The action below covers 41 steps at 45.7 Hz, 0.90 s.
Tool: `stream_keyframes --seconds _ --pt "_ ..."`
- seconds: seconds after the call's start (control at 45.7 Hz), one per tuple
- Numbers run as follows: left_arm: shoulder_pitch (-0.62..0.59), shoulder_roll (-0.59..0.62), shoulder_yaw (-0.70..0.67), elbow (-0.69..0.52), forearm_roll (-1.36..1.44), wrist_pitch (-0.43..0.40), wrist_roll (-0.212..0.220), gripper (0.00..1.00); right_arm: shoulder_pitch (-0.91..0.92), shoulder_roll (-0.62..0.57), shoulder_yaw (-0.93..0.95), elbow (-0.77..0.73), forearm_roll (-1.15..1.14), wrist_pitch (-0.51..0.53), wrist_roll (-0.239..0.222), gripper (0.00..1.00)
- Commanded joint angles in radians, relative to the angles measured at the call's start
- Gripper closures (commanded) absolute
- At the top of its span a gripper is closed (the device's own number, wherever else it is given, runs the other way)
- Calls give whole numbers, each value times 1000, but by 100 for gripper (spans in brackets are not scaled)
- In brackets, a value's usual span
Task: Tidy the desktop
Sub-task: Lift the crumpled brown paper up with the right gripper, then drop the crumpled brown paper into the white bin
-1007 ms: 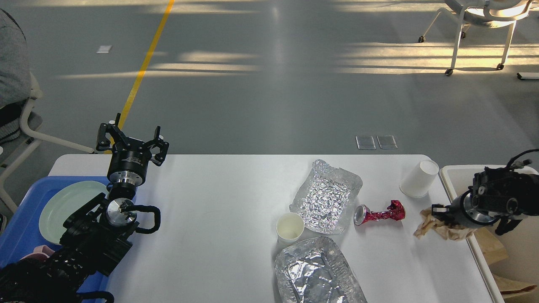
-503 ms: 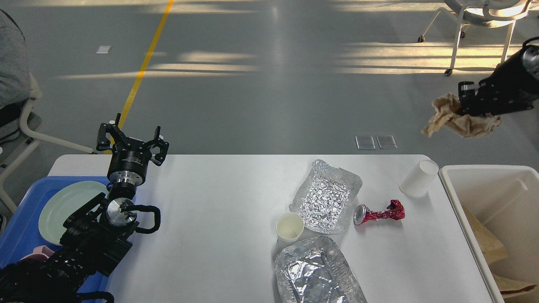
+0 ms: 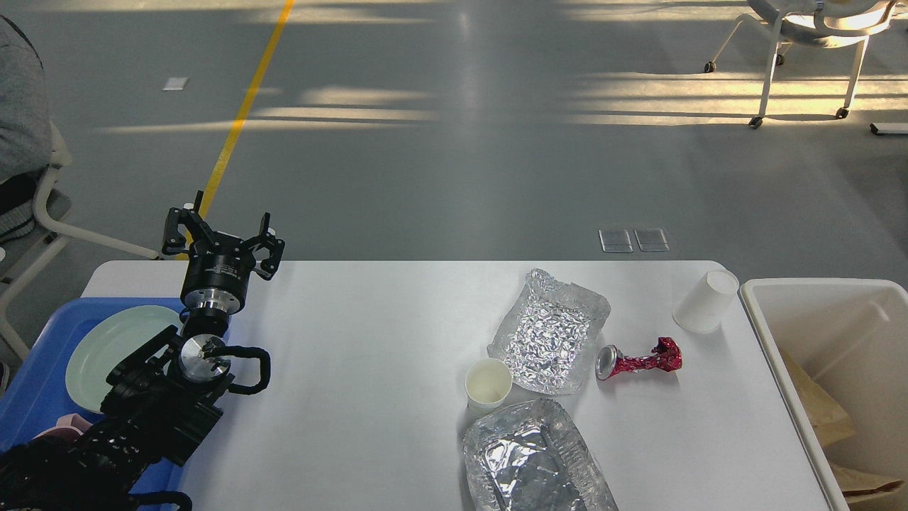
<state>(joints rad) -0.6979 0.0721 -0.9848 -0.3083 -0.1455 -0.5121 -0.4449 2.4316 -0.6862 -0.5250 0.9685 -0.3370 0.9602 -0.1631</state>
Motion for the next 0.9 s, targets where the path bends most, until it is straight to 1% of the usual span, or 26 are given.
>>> stream_keyframes --seconds 0.0,0.153,0.284,0.416,0.7,0.875 --pt "0 0 0 0 0 0 0 0 26 0 16 1 19 0 -1 100" --pt "0 0 0 0 0 0 0 0 3 2 0 1 16 0 -4 100" --pt "0 0 0 0 0 1 0 0 -94 0 -27 -8 9 0 -18 100" --pt "0 0 0 0 0 0 0 0 -244 0 -38 -63 -8 0 -29 100" --pt "0 0 0 0 0 0 0 0 -620 7 -38 -277 -79 0 -27 100" --pt "0 0 0 0 0 0 0 0 -830 8 -66 -366 -80 0 -27 100"
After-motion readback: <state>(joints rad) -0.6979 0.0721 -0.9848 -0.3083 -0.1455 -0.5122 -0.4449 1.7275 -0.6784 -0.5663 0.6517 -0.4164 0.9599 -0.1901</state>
